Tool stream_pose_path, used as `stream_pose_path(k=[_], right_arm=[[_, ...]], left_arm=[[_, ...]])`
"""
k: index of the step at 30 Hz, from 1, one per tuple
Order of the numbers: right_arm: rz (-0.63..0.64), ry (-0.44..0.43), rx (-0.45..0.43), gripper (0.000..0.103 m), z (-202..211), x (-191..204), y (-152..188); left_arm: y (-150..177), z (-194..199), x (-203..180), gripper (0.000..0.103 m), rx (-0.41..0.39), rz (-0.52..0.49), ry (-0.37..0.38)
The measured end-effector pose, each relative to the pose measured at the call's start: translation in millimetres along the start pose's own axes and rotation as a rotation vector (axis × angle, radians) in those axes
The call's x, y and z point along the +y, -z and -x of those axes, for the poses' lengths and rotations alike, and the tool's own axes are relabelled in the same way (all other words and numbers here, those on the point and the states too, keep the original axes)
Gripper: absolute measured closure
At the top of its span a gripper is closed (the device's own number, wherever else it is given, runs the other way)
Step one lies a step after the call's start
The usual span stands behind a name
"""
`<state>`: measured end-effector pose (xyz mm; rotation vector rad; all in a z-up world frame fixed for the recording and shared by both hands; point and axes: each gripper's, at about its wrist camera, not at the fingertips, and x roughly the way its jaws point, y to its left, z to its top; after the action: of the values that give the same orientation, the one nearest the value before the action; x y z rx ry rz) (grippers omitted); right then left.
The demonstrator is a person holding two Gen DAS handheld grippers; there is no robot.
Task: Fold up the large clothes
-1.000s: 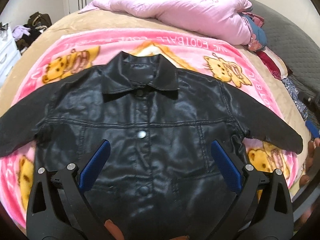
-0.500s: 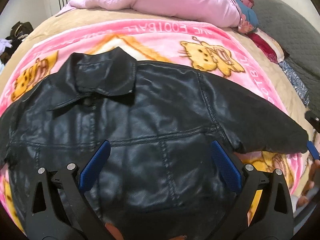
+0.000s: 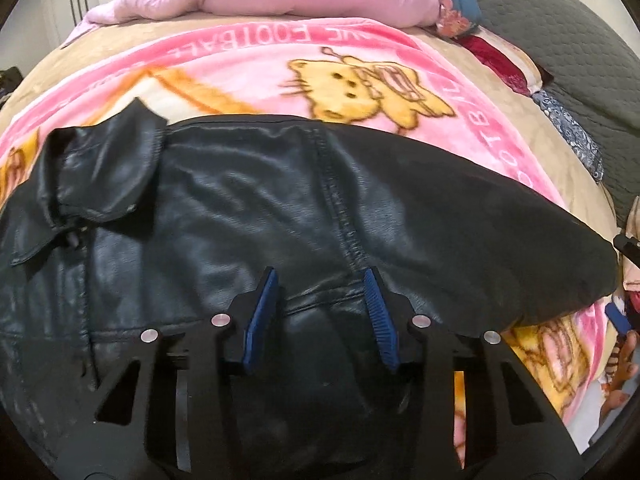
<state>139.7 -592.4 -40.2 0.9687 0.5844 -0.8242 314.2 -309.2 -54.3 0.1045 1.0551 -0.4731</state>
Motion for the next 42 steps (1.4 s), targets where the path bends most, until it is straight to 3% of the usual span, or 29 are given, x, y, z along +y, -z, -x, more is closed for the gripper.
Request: stream_pose_path(k=[5,9,15,17,19,21,22,25,28,30,31,32,33,37,42], right_arm=[[-0.035,-0.022,0.012,0.004,-15.0,-9.5,-16.3],[-0.075,-0.032,-0.006,0.004,-32.0,-13.9,-32.8],[-0.106,-0.103,-0.028,0.004,-57.7,-14.8,-41.2],[-0.117,-0.136,-0.051,0.010,-56.9,-13.7,-41.3],[-0.132,-0.202,-0.071,0.059,-51.1,-14.6,-43.4],[-0.108,-0.292,-0.097,0.086,-40.3,-10.8,-46.3],[-0.089,-0.331,-0.114,0.095,-33.1,-7.7,-46.3],[-0.022,-0.467,-0.166,0.103,-8.1,5.0,-45.5],[0.064,-0.585,-0.214,0.103,17.9,20.5,-39.0],[0.120,-0.557,-0.246,0.102,32.3,25.8,-33.2],[0.129,-0.493,-0.286,0.085,37.7,24.0,-31.7],[0.108,-0.428,-0.311,0.061,38.6,19.0,-32.7],[0.063,-0.367,-0.317,0.011,36.4,10.2,-35.1],[-0.288,-0.173,-0.196,0.009,2.9,-57.8,-41.3],[-0.374,-0.175,-0.064,0.008,-36.5,-80.3,-48.2]], left_arm=[[1.0,-14.4,-11.6,0.081,0.005,-0.034,0.013],[-0.4,-23.5,-16.2,0.098,0.011,-0.034,0.055],[2.3,-30.2,-22.1,0.100,-0.011,-0.045,0.054],[5.5,-32.8,-18.5,0.100,-0.020,-0.036,0.071],[7.4,-34.6,-12.2,0.100,-0.031,-0.013,0.104],[6.9,-34.6,-10.0,0.100,-0.031,-0.003,0.119],[6.6,-34.5,-10.1,0.100,-0.031,-0.005,0.120],[7.8,-31.6,-11.5,0.100,-0.041,-0.024,0.121],[8.6,-29.9,-8.3,0.100,-0.035,-0.014,0.139],[8.4,-27.4,-4.7,0.100,-0.029,0.003,0.156],[8.4,-26.0,-3.5,0.100,-0.027,0.007,0.161],[8.5,-24.2,-2.6,0.100,-0.026,0.009,0.163],[8.1,-21.6,-1.6,0.100,-0.026,0.013,0.164],[0.9,-8.4,2.4,0.100,-0.050,0.029,0.153],[-15.4,-2.2,9.1,0.095,-0.090,0.067,0.101]])
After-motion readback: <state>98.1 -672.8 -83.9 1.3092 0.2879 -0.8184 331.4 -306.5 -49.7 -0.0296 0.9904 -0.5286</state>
